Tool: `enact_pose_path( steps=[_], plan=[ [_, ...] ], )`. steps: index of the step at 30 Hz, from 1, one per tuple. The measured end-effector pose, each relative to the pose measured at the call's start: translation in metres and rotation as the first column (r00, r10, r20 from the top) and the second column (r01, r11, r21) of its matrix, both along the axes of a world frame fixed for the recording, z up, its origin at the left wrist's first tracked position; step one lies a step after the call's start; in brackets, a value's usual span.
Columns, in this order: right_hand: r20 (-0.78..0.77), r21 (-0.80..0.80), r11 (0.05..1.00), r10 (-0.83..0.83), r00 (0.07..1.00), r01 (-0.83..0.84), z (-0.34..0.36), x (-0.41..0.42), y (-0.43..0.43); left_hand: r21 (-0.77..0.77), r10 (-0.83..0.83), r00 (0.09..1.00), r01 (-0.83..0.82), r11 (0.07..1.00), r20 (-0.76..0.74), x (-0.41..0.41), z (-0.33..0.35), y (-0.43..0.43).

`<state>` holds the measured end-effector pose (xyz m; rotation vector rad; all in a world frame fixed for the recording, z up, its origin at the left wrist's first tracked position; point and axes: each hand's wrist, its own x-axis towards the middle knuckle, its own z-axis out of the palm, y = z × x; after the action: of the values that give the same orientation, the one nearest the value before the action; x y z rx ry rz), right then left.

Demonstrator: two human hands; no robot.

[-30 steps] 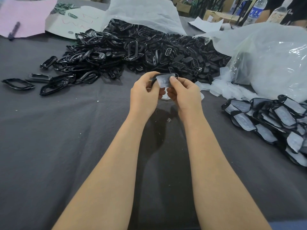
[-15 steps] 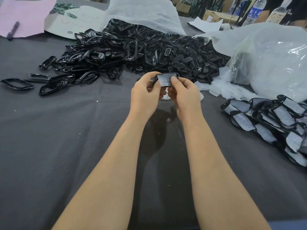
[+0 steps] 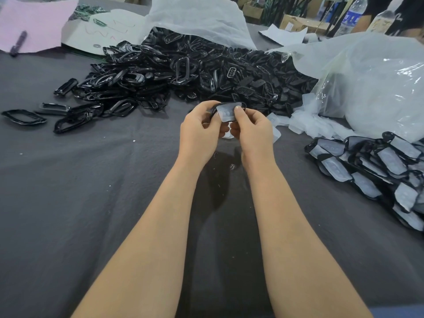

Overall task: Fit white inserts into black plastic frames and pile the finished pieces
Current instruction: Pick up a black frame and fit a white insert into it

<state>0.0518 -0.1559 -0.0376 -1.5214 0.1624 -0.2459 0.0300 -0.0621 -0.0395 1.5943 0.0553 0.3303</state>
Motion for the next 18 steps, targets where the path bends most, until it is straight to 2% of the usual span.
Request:
enact_pose_path(
  steps=[7, 12, 18],
  plan=[
    [0.004, -0.064, 0.998, -0.026, 1.0, 0.026, 0.0011, -0.001, 0.0042, 0.018, -0.001, 1.0, 0.001, 1.0, 0.003, -0.0019, 0.0008, -0.0011],
    [-0.024, 0.024, 1.0, 0.004, 1.0, -0.004, 0.0026, -0.0026, 0.0046, 0.001, -0.005, 1.0, 0.005, 1.0, 0.0, -0.002, 0.0004, -0.0013],
    [-0.004, -0.01, 0.999, -0.053, 0.999, 0.053, 0.004, -0.0016, 0.007, -0.003, -0.015, 1.0, 0.015, 1.0, 0.005, -0.0013, 0.0002, -0.0031]
  ],
)
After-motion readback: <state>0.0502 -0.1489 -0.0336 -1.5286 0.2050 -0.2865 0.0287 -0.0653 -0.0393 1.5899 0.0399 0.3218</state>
